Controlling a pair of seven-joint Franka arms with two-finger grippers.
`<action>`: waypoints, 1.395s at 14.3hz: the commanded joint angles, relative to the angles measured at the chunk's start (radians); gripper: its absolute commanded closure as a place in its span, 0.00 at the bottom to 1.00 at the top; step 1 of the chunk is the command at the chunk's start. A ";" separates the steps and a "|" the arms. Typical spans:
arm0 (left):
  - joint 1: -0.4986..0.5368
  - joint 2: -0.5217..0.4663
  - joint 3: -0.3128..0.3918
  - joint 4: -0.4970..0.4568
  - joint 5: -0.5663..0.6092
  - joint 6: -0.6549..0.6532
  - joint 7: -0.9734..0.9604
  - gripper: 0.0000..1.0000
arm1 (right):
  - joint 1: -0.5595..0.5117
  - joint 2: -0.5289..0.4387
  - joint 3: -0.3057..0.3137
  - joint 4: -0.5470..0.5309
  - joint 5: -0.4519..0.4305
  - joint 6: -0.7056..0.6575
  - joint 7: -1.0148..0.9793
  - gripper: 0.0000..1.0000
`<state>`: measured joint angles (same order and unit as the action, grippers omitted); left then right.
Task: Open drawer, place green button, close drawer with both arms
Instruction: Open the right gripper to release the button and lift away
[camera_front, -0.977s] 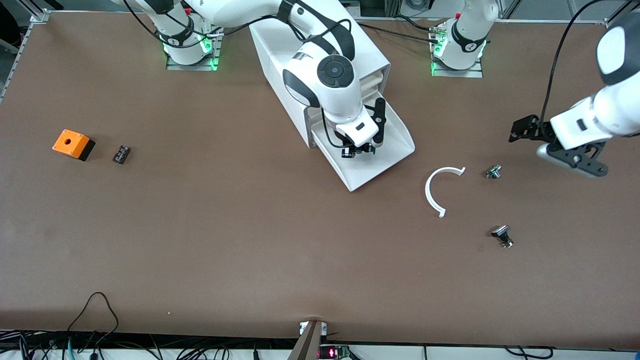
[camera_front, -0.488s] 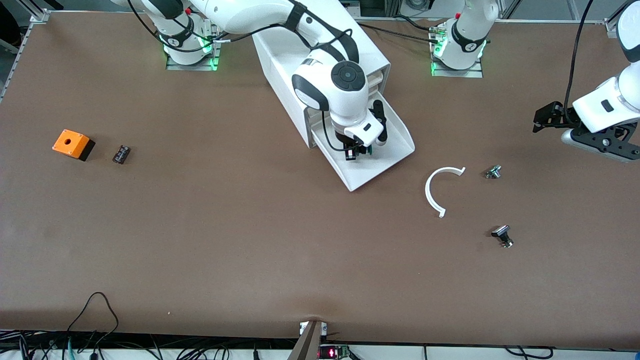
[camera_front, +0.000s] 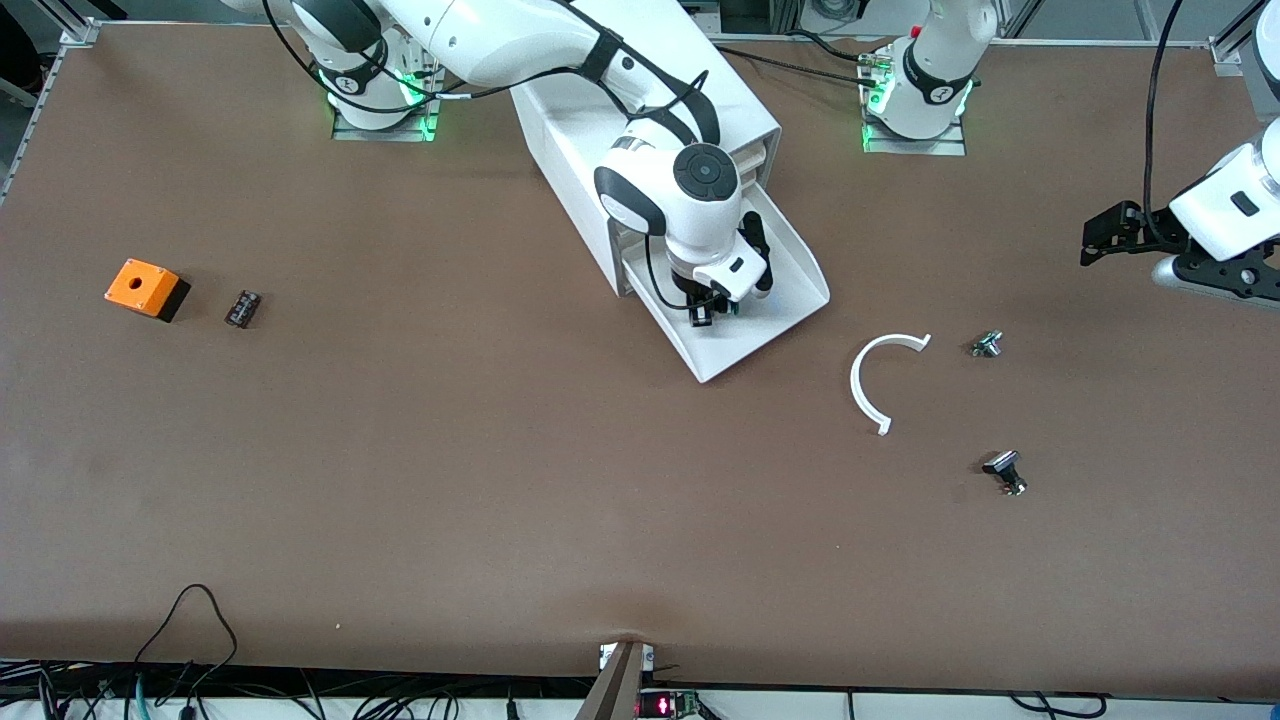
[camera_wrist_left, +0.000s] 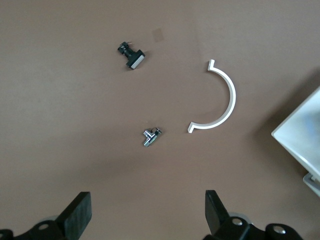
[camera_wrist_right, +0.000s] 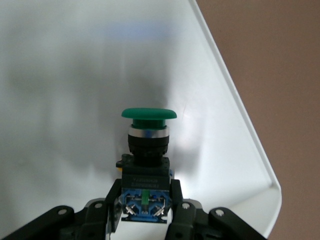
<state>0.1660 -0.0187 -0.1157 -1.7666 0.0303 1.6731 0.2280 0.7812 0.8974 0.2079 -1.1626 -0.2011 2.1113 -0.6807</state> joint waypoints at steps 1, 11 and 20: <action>0.041 -0.001 -0.002 0.016 0.013 0.002 -0.047 0.00 | 0.012 0.025 -0.007 0.032 -0.014 0.026 0.015 0.01; -0.029 0.192 -0.019 0.160 0.008 -0.010 -0.111 0.00 | -0.029 -0.148 -0.024 0.095 0.011 -0.211 0.390 0.00; -0.057 0.255 -0.061 0.113 -0.046 -0.007 -0.332 0.00 | -0.169 -0.268 -0.094 0.081 0.015 -0.362 0.841 0.00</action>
<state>0.1109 0.2147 -0.1699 -1.6533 -0.0036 1.6743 -0.0711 0.6225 0.6554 0.1247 -1.0496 -0.1970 1.7925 0.0295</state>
